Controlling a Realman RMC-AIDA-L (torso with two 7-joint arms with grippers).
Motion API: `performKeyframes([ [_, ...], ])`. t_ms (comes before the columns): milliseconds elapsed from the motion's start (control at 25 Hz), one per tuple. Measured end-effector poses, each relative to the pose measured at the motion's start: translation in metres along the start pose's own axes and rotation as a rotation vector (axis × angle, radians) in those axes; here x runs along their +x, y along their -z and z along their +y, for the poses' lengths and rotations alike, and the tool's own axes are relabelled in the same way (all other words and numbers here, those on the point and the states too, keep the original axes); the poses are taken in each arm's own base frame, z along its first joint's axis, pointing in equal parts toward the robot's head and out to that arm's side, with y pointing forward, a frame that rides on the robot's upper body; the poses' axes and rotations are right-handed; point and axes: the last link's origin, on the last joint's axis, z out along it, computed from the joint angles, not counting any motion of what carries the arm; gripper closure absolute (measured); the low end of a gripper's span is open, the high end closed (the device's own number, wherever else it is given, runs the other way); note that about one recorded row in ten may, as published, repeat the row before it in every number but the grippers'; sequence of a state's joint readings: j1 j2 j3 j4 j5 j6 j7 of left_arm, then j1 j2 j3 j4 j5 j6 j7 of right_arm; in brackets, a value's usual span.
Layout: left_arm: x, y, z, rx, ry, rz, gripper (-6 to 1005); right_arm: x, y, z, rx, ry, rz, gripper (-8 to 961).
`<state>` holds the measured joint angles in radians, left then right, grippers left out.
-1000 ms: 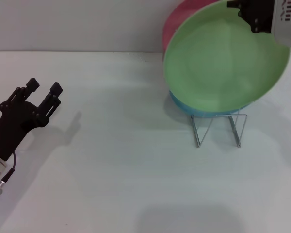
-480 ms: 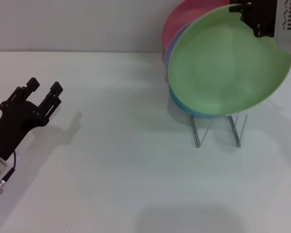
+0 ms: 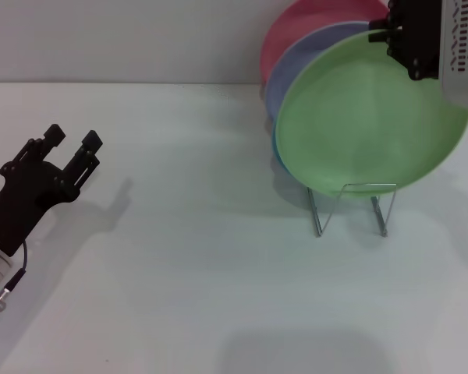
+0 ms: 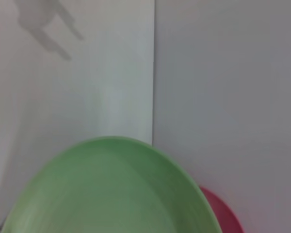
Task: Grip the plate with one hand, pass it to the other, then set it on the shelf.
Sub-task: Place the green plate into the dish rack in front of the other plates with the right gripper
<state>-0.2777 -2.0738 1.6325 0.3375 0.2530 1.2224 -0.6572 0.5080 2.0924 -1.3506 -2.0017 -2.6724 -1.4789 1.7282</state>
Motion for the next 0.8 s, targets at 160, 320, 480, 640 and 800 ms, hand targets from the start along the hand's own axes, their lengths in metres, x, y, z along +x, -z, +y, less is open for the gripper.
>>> performKeyframes([
  [160, 0.0, 0.0, 0.0, -0.002, 0.0, -0.001, 345, 0.001, -0.004, 0.004, -0.021, 0.002, -0.002, 920],
  [320, 0.0, 0.0, 0.001, -0.004, 0.0, -0.002, 346, 0.0, -0.011, 0.011, -0.059, 0.014, -0.007, 914],
  [480, -0.001, 0.0, 0.001, -0.004, 0.0, -0.002, 346, -0.002, -0.014, 0.014, -0.074, 0.025, -0.01, 909],
  [640, -0.001, 0.0, 0.001, -0.003, 0.001, -0.003, 346, -0.003, -0.015, 0.015, -0.086, 0.029, -0.013, 903],
  [800, -0.001, 0.0, 0.001, -0.002, 0.009, -0.003, 346, -0.003, -0.016, 0.015, -0.085, 0.03, -0.014, 834],
])
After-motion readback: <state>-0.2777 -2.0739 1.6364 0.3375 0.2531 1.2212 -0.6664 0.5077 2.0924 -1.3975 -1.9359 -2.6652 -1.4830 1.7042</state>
